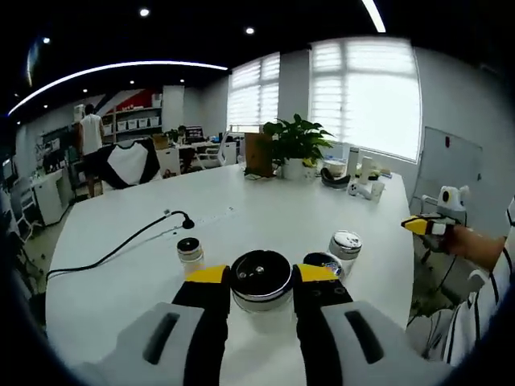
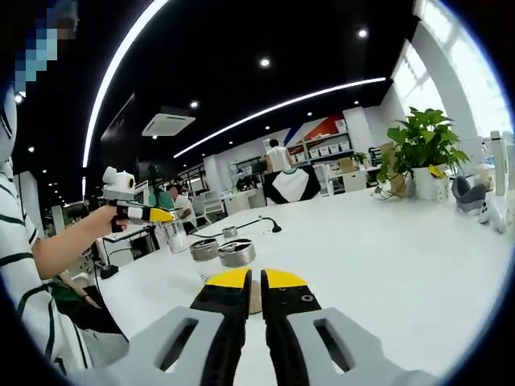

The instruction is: Rotate the seasoning bottle until the label or dispensing opening points toward the visible target arrow and the bottle remains upright within the marked orientation range

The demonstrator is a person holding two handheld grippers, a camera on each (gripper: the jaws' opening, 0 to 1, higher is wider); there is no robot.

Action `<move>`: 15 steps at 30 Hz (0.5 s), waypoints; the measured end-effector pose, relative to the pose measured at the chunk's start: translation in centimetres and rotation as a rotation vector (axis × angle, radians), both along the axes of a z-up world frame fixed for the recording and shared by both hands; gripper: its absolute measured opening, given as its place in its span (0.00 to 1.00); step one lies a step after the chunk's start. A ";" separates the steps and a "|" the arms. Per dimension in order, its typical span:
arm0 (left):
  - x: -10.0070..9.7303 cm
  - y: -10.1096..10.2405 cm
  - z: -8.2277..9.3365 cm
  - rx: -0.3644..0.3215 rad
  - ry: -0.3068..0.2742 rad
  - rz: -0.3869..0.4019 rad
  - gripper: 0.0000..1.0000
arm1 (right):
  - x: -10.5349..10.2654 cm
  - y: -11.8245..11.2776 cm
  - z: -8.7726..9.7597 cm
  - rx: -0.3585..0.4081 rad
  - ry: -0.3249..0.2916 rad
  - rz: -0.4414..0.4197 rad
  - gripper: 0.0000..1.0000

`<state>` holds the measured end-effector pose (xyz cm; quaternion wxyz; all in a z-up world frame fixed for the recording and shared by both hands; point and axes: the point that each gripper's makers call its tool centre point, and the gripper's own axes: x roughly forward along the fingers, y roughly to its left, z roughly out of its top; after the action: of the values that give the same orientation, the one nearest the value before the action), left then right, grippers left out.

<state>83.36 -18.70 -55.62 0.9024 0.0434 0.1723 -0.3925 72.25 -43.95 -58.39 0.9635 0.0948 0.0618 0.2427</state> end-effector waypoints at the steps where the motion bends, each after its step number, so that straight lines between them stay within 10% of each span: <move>1: -0.3 -0.1 -0.5 0.002 0.008 -0.001 0.31 | 0.0 0.0 0.0 0.000 0.000 0.001 0.02; 15: -1.6 -3.3 -5.3 0.058 0.070 -0.059 0.31 | -0.2 0.6 -0.1 0.000 -0.002 0.002 0.02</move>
<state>81.76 -22.00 -60.93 0.8823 0.0609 0.2140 -0.4148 72.08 -43.34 -58.46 0.9633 0.0945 0.0611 0.2438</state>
